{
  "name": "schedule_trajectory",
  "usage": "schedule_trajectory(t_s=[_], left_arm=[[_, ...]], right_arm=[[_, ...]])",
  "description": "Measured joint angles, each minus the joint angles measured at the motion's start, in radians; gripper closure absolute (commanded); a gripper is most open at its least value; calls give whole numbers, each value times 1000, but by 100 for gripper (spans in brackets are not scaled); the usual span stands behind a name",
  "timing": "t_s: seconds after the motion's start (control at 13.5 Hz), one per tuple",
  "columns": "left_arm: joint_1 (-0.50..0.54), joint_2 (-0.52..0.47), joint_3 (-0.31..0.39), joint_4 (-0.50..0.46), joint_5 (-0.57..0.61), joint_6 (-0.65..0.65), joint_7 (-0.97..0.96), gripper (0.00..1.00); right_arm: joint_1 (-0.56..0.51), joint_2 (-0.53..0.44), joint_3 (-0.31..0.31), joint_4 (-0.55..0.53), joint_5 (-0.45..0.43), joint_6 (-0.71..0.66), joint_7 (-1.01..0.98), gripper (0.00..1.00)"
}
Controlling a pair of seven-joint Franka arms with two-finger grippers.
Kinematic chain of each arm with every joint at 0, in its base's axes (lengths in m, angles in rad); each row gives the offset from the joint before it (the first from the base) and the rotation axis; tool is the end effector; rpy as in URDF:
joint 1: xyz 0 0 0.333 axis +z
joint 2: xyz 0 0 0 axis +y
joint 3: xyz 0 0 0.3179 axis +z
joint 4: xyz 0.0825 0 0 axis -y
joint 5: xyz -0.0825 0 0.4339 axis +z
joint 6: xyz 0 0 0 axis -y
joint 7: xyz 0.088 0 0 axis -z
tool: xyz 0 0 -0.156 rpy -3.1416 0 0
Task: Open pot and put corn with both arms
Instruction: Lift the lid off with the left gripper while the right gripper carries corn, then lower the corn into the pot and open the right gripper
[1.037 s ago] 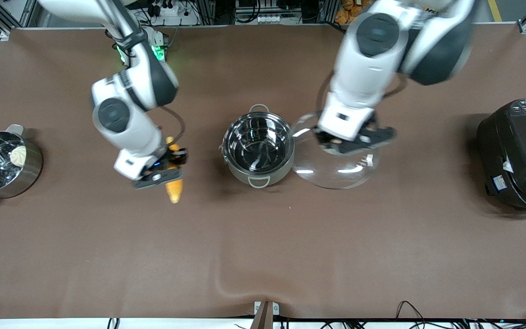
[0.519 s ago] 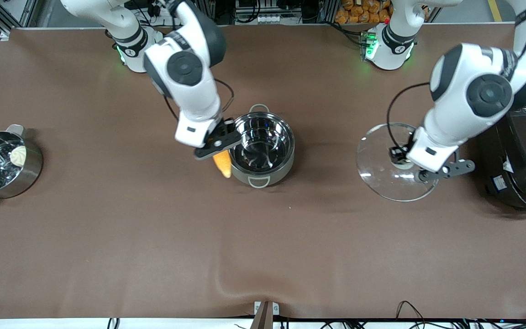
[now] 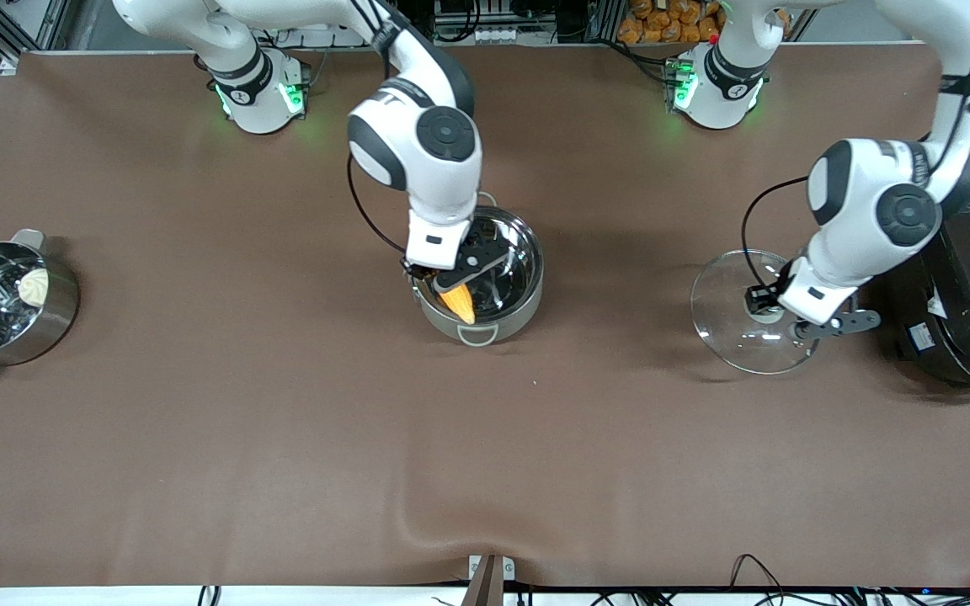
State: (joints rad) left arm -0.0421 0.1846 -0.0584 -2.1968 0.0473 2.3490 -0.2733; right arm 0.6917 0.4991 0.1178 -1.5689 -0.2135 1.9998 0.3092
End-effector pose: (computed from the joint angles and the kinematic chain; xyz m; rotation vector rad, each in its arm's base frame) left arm 0.5784 -0.0567 0.2142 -3.1057 -0.2176 0.0423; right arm 0.5205 0.5033 0.2796 2.8676 0.8605 0.0266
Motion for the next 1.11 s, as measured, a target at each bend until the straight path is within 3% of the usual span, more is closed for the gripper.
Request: schedule_trajectory(t_s=[0.3,0.67,0.74,0.81,0.89,0.96,1.04,1.11], left_arm=[[-1,54,-5,-73,0,121,0,100],[-11,111,-22,-87,0,175,-6,100],[-11,115,-27,-89,0,176,-8,100],[-11,116,-31,-89,0,176,-9,100],[-12,116,-36,-89,0,176,-11,100],[-12,116,-41,-89,0,176,-13,75],[-14,116,-45,-90,0,176,-15,4],[-18,116,-47,-90,0,176,-18,0]], right_arm=[[63,39,-1,17,-28,0,98,100],[76,75,-3,51,-49,2,124,100],[79,82,-3,54,-57,2,128,95],[83,90,-3,55,-63,2,139,28],[89,95,-3,55,-64,2,155,0],[96,97,-3,56,-65,2,174,0],[103,99,-3,57,-65,2,191,0],[107,99,-3,58,-66,2,199,0]])
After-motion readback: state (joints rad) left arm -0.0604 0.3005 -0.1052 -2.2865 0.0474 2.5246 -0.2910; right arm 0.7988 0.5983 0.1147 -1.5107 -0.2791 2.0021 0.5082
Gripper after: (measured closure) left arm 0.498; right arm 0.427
